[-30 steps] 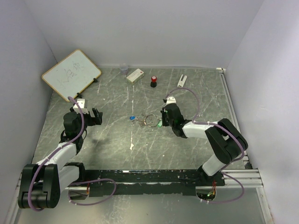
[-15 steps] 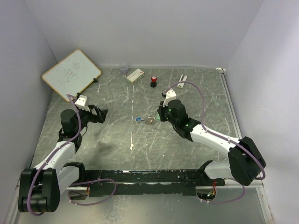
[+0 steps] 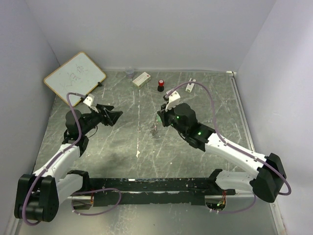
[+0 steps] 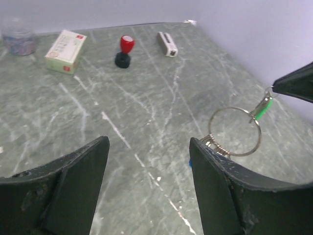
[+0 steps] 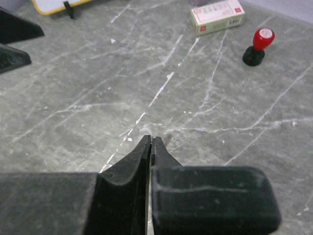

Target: Remove the keys from the keyring

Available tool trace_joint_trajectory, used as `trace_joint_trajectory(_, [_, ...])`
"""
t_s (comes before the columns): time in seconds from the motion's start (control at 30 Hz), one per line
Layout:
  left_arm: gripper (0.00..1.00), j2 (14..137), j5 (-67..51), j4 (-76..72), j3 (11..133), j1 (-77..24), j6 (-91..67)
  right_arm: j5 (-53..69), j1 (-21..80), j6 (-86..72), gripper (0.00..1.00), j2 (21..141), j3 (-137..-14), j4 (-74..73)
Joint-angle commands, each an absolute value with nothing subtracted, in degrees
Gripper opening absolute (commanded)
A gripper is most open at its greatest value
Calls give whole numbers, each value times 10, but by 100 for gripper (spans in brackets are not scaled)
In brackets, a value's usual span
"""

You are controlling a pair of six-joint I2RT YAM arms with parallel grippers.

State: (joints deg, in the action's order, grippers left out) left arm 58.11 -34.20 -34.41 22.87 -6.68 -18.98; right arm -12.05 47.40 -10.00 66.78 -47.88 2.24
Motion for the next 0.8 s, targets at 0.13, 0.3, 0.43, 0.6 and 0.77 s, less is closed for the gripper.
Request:
trace_joint_trajectory(0.13, [73, 588, -416, -400, 240, -137, -208, -133, 513, -75, 0, 642, -519, 1])
trace_joint_trajectory(0.3, [72, 599, -461, -486, 218, -166, -214, -127, 532, -63, 0, 634, -542, -13])
trace_joint_trajectory(0.43, [76, 613, -470, -532, 207, -194, -207, -125, 552, -59, 0, 633, -564, -28])
trace_joint_trajectory(0.6, [79, 635, -474, -560, 203, -236, -150, -133, 580, -57, 0, 633, -570, -38])
trace_joint_trajectory(0.77, [79, 662, -458, -545, 213, -273, -114, -150, 609, -54, 0, 643, -599, -46])
